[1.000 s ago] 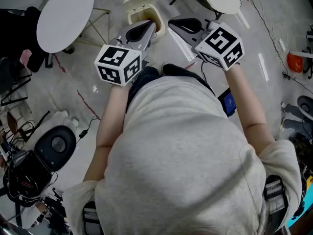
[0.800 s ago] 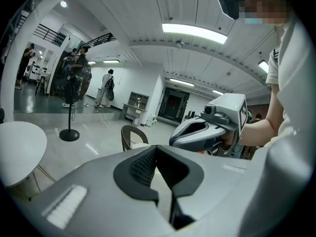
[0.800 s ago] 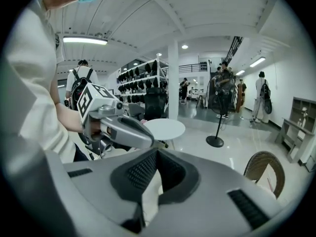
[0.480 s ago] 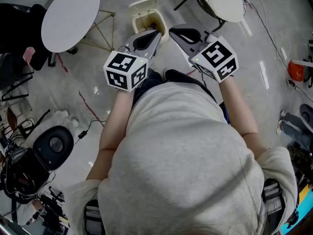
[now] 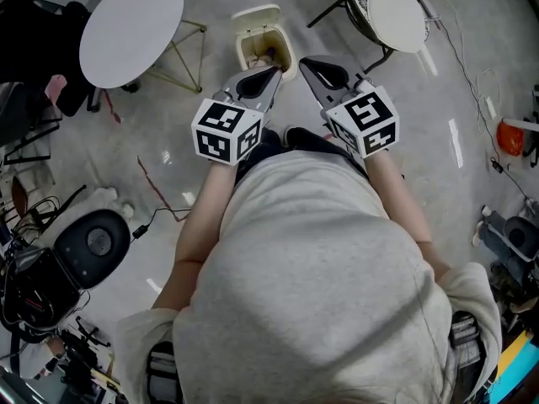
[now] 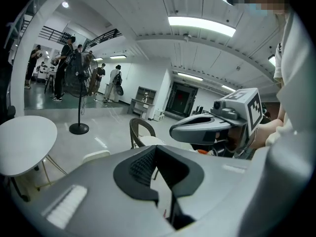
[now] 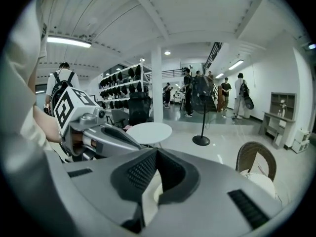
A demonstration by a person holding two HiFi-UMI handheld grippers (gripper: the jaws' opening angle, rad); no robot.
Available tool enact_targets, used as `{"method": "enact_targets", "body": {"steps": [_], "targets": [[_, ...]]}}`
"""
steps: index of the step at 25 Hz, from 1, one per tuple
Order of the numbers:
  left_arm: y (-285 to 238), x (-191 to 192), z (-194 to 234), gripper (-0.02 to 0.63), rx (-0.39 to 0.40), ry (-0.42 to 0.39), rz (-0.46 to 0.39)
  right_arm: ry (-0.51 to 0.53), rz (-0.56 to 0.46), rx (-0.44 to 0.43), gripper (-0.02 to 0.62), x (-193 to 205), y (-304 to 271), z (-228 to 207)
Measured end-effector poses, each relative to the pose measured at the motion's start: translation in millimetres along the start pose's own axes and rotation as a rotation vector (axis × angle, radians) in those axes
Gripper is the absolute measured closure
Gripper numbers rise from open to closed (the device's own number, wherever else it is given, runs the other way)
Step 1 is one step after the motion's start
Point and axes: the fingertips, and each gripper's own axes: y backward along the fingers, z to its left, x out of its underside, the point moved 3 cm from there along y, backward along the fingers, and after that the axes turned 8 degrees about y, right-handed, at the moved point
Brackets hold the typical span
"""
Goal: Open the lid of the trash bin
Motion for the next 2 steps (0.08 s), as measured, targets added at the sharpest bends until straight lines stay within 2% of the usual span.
{"method": "enact_targets", "body": {"steps": [2], "targets": [[1.2, 3.1, -0.2, 0.597, -0.003, -0.004, 0.008, -0.008, 0.003, 0.009, 0.598, 2.3, 0.2, 1.1]]}}
